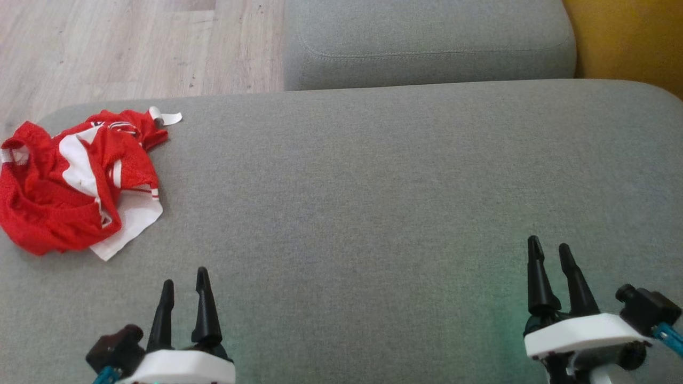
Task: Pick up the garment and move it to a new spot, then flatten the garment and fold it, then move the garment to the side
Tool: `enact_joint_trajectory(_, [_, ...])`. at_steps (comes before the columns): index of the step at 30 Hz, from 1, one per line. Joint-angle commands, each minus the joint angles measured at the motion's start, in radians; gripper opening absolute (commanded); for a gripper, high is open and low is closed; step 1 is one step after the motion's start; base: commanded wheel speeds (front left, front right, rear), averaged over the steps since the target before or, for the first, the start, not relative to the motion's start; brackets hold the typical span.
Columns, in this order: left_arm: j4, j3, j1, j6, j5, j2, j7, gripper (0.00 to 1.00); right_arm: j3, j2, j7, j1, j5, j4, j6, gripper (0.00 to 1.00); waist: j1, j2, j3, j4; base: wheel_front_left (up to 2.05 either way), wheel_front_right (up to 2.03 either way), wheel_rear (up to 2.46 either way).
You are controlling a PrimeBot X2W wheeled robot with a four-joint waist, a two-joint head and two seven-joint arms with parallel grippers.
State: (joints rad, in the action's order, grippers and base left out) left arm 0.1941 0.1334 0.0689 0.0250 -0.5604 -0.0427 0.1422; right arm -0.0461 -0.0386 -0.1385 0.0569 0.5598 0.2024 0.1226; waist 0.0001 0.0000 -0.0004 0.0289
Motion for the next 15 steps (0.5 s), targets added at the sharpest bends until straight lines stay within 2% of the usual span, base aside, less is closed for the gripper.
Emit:
enact_joint_trajectory(1, [-0.025, -0.011, -0.022, -0.006, 0.025, -0.006, 0.013, 1.0, -0.023, -0.009, -0.017, -0.02, -0.031, -0.041, 0.006, 1.0, 0.0, 0.0, 0.0, 0.0, 0.0, 0.0, 0.0])
enact_joint_trajectory(15, [-0.01, 0.017, -0.017, -0.021, 0.174, -0.006, 0.055, 1.0, -0.05, -0.01, -0.059, -0.014, -0.202, -0.051, 0.007, 1.0, -0.0001, 0.0, 0.002, 0.005, 0.0, 0.0, 0.0])
